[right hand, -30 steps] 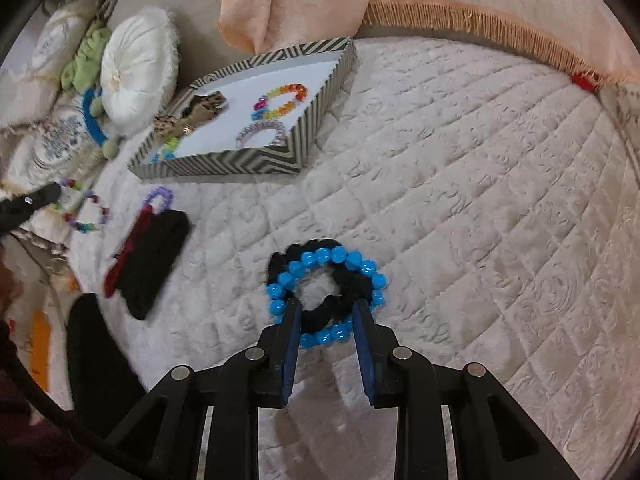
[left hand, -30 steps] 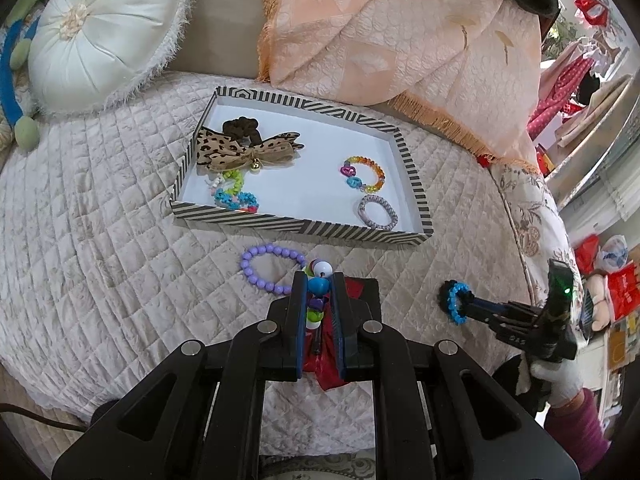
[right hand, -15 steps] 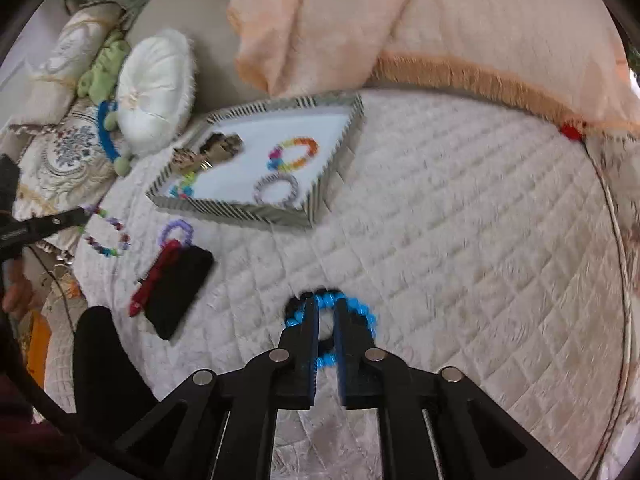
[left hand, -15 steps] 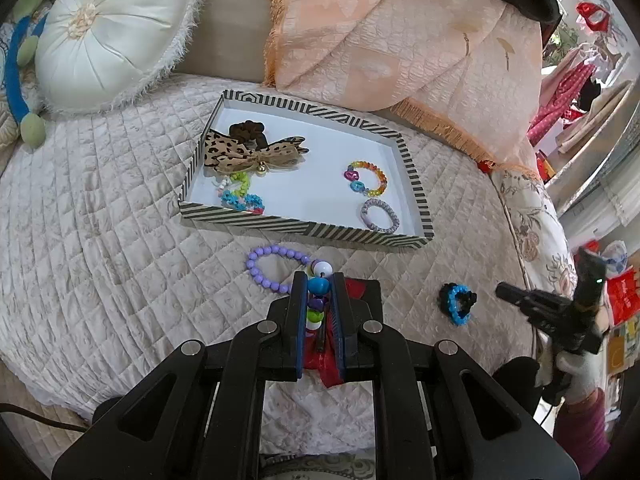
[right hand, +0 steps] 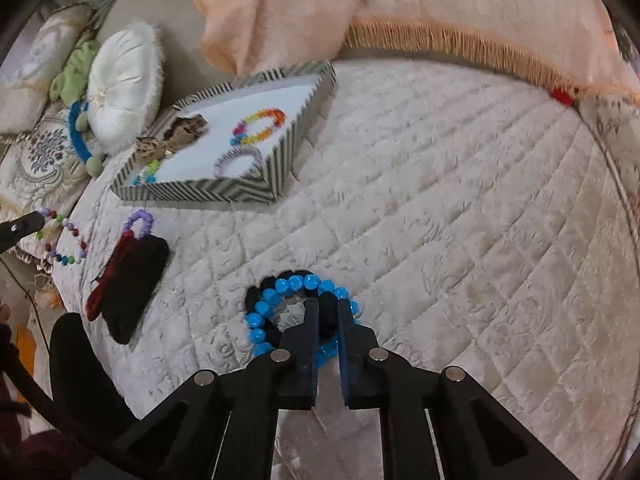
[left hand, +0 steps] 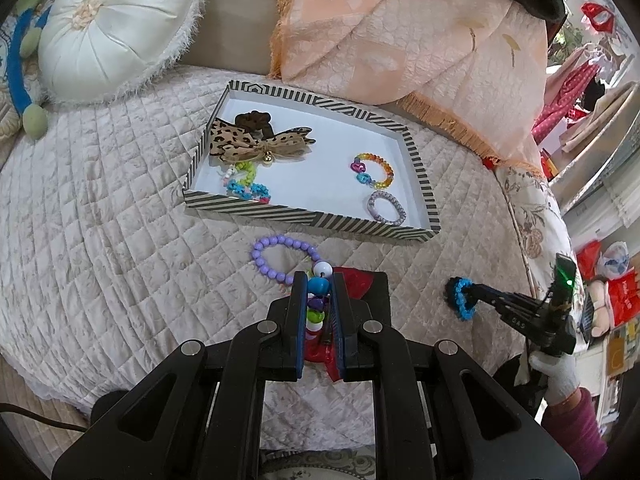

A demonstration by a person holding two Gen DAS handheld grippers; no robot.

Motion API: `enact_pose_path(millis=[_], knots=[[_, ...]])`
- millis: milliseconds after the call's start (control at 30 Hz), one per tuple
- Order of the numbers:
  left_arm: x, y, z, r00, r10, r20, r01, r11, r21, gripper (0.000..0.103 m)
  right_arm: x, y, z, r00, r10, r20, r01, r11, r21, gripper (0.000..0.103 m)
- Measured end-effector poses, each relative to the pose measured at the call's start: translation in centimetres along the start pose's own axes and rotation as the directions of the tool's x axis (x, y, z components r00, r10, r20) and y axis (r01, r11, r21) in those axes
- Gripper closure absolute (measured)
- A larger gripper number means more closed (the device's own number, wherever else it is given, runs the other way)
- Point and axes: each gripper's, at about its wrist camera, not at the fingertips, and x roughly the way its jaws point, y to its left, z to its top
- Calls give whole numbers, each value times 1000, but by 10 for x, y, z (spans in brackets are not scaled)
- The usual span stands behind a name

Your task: Organize jewelry

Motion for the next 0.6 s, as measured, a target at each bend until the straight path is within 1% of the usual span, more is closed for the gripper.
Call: enact_pose_path(millis=[133, 267, 467, 600], knots=[[-3, 0, 1, 1000, -3, 10, 3, 1000, -3, 93, -32, 4, 7, 997, 29, 73, -29, 1000, -8, 96], [-4, -3, 1, 1000, -7, 13, 7, 1000, 3, 93, -69, 16, 22, 985, 66, 160, -60, 997, -40, 96], [-6, -7, 3, 1000, -13, 17, 13, 1000, 10, 93, -82, 24, 39, 979, 87, 182, -77, 995, -59, 96], [-6, -8, 10, 1000, -5, 22, 5, 1000, 13, 93, -79, 32, 51, 977, 102, 187, -88, 993, -81, 96]])
